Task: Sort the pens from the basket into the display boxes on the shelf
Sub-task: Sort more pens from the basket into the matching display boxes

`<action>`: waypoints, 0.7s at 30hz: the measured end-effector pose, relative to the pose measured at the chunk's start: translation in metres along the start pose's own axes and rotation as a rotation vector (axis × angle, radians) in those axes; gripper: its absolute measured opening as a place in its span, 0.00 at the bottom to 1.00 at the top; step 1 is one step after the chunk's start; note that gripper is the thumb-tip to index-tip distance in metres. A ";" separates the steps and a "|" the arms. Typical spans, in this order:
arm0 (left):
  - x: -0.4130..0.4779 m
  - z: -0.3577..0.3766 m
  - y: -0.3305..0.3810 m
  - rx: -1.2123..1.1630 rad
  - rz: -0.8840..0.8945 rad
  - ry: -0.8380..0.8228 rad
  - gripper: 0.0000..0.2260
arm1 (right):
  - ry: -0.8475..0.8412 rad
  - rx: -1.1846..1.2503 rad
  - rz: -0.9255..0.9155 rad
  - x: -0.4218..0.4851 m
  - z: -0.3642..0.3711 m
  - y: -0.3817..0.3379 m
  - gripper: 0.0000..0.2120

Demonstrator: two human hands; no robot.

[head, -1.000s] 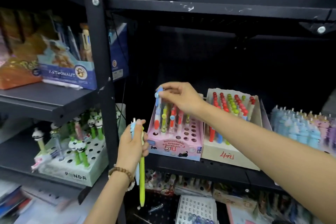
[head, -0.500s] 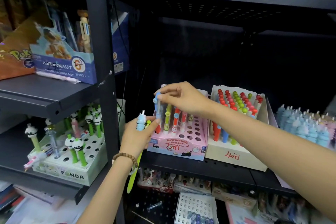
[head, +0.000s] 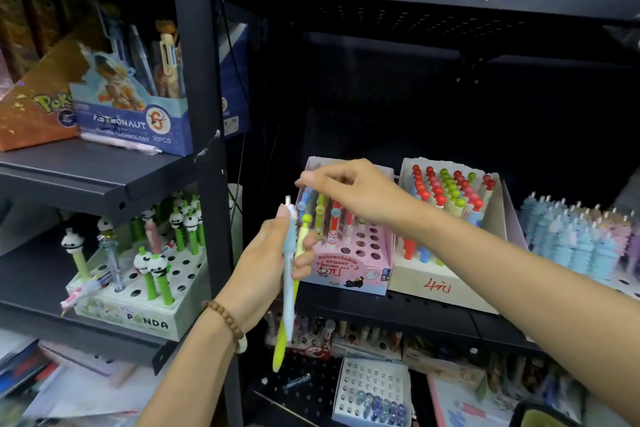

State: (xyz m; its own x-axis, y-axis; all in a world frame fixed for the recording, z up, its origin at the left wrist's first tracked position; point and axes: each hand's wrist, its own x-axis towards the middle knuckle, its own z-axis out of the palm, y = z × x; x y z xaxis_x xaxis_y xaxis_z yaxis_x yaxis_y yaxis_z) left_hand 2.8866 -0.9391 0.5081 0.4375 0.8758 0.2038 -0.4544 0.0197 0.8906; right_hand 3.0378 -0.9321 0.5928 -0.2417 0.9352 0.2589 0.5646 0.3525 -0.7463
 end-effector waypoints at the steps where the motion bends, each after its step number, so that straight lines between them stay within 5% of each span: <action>1: 0.002 0.010 0.003 0.002 -0.003 -0.050 0.19 | -0.065 0.015 0.048 -0.008 -0.006 -0.001 0.13; 4: 0.010 0.044 0.005 -0.025 -0.022 -0.164 0.22 | -0.143 0.074 0.118 -0.035 -0.027 0.004 0.12; 11: 0.026 0.125 -0.023 0.029 -0.127 -0.435 0.18 | 0.220 0.520 0.162 -0.115 -0.110 0.029 0.11; 17: 0.037 0.215 -0.071 0.231 -0.094 -0.443 0.14 | 0.457 0.518 0.192 -0.187 -0.166 0.059 0.12; 21: 0.048 0.245 -0.092 0.326 -0.101 -0.289 0.08 | 0.784 0.402 0.188 -0.215 -0.216 0.083 0.10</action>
State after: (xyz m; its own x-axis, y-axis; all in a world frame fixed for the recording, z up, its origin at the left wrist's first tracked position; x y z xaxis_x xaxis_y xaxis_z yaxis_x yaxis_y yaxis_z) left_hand 3.1395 -1.0171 0.5356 0.6869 0.7058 0.1733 -0.1501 -0.0955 0.9840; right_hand 3.3069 -1.0965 0.6074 0.5180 0.7827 0.3449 0.1864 0.2903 -0.9386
